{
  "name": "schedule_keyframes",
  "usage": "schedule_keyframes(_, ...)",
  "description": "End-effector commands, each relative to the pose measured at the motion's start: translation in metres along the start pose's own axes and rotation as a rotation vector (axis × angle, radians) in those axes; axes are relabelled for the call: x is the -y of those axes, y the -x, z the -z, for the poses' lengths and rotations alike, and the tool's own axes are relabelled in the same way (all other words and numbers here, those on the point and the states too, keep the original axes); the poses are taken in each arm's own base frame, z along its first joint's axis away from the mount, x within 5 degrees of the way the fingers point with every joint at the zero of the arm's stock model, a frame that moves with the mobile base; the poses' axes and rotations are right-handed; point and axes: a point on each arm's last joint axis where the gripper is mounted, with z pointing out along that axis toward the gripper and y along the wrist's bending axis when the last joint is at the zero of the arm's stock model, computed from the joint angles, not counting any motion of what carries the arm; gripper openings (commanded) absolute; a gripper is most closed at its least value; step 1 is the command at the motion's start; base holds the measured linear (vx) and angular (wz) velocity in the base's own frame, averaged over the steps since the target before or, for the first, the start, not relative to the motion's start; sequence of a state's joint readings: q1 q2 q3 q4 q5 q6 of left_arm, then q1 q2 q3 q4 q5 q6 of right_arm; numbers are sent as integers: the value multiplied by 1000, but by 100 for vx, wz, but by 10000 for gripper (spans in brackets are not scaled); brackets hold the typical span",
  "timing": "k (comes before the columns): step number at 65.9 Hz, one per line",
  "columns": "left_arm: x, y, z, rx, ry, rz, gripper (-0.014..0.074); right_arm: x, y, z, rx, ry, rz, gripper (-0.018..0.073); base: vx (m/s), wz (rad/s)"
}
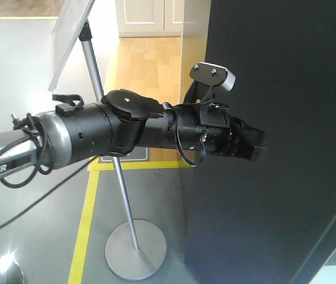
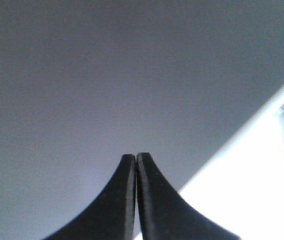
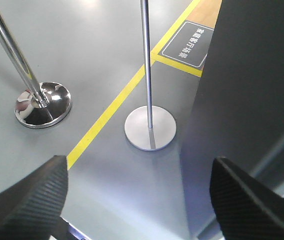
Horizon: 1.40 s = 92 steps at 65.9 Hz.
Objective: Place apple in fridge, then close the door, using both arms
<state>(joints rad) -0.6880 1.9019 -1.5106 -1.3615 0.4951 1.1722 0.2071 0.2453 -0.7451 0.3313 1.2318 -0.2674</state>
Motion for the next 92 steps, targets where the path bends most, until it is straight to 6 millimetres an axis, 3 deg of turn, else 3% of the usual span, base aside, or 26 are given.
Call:
schedule_keyframes(1, 18, 35, 31, 83, 31, -100, -6, 0, 11, 3, 65, -4, 1, 558, 0, 0)
schedule_keyframes(14, 27, 46, 62, 11, 142, -186, -6, 0, 11, 3, 65, -4, 1, 558, 0, 0)
schedule_keyframes(27, 27, 44, 98, -93, 325, -225, -6, 0, 11, 3, 65, -4, 1, 558, 0, 0)
schedule_keyframes(44, 28, -2, 151, -81, 484, -190, -6, 0, 11, 3, 65, -4, 1, 558, 0, 0)
schedule_keyframes(64, 13, -46, 210, -92, 613, -99, -6, 0, 11, 3, 66, 0, 0, 558, 0, 0)
schedule_keyframes(73, 12, -57, 222, -88, 638, -85, -6, 0, 11, 3, 73, 1, -1, 558, 0, 0)
schedule_keyframes(92, 10, -61, 223, -116, 654, -123, -6, -1, 13, 3, 89, 14, -3, 558, 0, 0)
